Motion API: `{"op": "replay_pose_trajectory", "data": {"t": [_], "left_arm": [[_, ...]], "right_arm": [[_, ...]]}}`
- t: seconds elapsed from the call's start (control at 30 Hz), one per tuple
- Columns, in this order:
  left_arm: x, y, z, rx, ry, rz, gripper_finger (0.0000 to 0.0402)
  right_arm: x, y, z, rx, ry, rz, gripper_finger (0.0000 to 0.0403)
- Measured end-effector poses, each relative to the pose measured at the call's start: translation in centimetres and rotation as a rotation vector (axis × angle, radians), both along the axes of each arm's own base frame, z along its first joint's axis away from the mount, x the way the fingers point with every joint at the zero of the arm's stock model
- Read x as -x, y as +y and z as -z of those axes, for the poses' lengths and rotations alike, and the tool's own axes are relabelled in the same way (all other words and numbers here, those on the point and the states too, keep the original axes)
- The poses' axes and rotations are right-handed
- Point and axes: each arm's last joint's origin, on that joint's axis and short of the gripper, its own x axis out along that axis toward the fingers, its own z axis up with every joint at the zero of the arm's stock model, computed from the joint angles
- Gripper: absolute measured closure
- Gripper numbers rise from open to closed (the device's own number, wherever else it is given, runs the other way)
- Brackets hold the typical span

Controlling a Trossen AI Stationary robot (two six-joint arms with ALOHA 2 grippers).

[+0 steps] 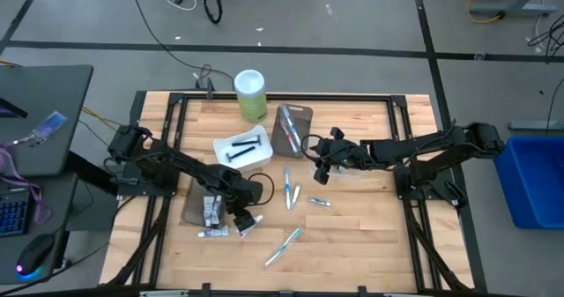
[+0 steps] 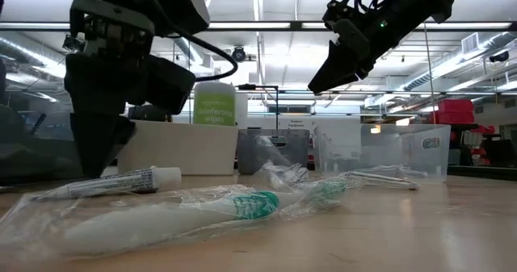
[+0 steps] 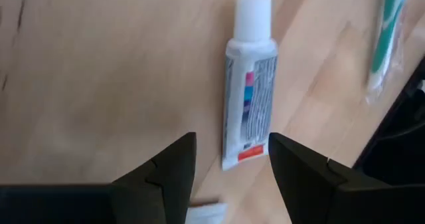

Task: Pick & Place Travel size toiletries
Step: Put the purple toothpaste into the bottom black bin

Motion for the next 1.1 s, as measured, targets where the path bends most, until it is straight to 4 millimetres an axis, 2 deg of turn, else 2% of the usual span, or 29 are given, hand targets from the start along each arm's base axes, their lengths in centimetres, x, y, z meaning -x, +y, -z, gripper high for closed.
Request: {"op": "replay_pose_trajectory", "data": {"t": [0.17,0.6,0.7,0.9,1.0,1.1], "left_arm": [[0.4,0.5,-0.1,0.021,0.046,-0.002,0.0205],[2.2,1.3,-2.1,-0.122,0.078,-0.052,0.0205],[1.4,1.1,-2.9,-0.139,0.004,-0.06,0.0205],[-0.3,-0.1,-5.3,-0.328,-0.174,0.043,0.0205],[-1.2,-0.7,-5.7,-0.361,-0.206,0.067,0.0205],[-2.0,-1.0,-5.3,-0.383,-0.202,0.09,0.0205]], "right_arm": [[0.0,0.0,0.0,0.0,0.0,0.0,0.0253],[0.0,0.0,0.0,0.0,-0.001,0.0,0.0254],[0.0,0.0,0.0,0.0,-0.001,0.0,0.0253],[-0.1,0.0,-0.1,0.0,-0.01,0.0,0.0253],[-0.1,0.0,-0.2,0.0,-0.014,0.0,0.0254],[-0.1,0.0,-0.2,-0.001,-0.017,0.0,0.0252]]}}
